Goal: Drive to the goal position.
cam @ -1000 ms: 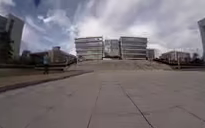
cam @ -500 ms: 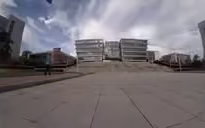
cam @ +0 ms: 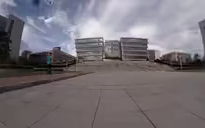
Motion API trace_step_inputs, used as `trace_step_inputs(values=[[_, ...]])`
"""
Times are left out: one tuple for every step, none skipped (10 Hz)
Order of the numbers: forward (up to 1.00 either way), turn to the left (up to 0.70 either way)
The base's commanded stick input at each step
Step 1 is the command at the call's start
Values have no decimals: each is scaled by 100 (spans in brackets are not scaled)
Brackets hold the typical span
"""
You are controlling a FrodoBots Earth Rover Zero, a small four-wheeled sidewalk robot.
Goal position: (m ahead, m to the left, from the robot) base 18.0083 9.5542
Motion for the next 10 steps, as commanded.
trace_step_inputs(values=[[70,0],[70,0],[70,0],[70,0],[70,0],[70,0],[70,0],[70,0],[70,0],[70,0]])
